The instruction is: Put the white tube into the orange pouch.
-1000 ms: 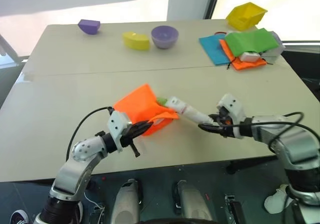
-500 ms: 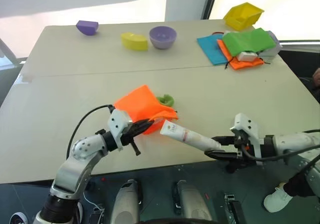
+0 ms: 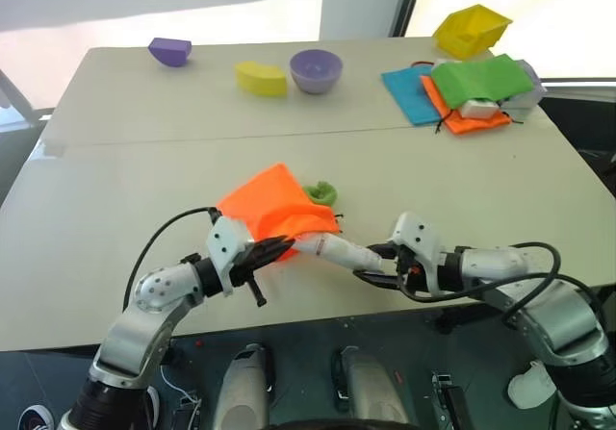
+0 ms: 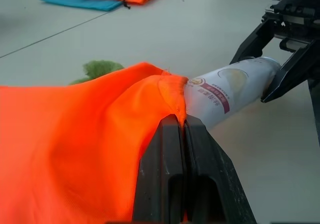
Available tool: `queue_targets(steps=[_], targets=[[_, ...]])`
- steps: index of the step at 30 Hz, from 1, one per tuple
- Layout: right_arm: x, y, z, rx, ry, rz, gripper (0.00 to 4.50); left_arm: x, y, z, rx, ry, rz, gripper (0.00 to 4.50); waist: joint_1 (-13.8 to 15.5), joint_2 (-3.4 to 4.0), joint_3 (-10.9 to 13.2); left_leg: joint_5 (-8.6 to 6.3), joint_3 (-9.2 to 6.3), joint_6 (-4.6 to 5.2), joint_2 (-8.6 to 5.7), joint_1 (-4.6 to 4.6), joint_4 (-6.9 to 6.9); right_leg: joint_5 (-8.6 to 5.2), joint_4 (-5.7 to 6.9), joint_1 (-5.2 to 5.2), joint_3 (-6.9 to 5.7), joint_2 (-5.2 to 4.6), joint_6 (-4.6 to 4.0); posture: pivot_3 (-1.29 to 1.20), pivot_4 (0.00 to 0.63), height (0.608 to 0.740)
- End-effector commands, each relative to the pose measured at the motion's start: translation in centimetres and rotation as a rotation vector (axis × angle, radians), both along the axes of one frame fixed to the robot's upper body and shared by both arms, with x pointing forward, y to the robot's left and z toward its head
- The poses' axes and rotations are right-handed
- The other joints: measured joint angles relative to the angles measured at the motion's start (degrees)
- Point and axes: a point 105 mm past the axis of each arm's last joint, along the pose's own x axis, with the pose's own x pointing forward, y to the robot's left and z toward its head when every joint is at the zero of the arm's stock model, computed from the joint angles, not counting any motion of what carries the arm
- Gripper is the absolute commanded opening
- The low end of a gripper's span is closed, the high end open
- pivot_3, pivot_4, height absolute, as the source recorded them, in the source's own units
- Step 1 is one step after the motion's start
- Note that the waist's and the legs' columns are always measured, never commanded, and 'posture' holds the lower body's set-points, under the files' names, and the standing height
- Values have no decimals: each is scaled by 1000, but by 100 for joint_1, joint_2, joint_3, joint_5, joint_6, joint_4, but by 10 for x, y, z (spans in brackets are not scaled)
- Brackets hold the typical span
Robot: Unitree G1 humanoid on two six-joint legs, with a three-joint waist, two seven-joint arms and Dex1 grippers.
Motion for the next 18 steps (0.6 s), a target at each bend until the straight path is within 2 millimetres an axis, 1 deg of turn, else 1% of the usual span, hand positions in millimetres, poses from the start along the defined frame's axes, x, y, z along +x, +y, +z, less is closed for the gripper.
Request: queue_targets(steps=[1, 6, 8, 10, 12, 14, 15, 18], targets=[[3, 13, 0, 16, -23, 2, 1806, -2, -8, 13, -22, -58, -17, 0, -2, 0, 0, 0, 0, 0, 2, 0, 0, 0, 0, 0, 0, 2, 0, 0, 150, 740], [7, 15, -6, -52, -80, -6, 1806, -5, -12, 15, -36, -58, -31, 0, -1, 2, -1, -1, -1, -2, 3, 2, 5, 1, 3, 2, -1, 1, 0, 0, 150, 740], [8, 15, -1, -16, -69, -20, 1806, -6, -12, 14, -33, -53, -37, 0, -3, 1, -1, -1, 0, -2, 1, 2, 7, 1, 2, 4, -1, -1, 0, 0, 150, 740], [6, 17, 8, 31, -65, -11, 1806, -7, -11, 12, -23, -46, -41, 0, -3, 1, -1, -1, 1, -2, 1, 2, 7, 1, 2, 4, 0, -1, 0, 0, 150, 740], [6, 11, 16, 52, -59, -9, 1806, -7, -9, 11, -20, -42, -39, 0, -2, 1, -1, -1, 0, -2, 1, 2, 6, 1, 3, 4, -1, 0, 0, 0, 150, 740], [14, 2, 20, 64, -57, -55, 1806, -8, -9, 10, -13, -37, -43, 0, 0, 1, -1, -1, 0, -1, 2, 2, 5, 1, 4, 4, -1, 2, 0, 0, 150, 740], [16, 2, 20, 61, -61, -60, 1806, -8, -9, 9, -17, -32, -48, 0, -1, 1, -1, 0, 0, -1, 2, 2, 5, 1, 4, 4, -1, 2, 0, 0, 150, 740], [19, 8, 15, 38, -77, -67, 1806, -9, -11, 10, -22, -33, -59, 0, -3, 1, -1, -1, 0, -1, 2, 3, 7, 1, 4, 4, -1, 2, 0, 0, 150, 740]])
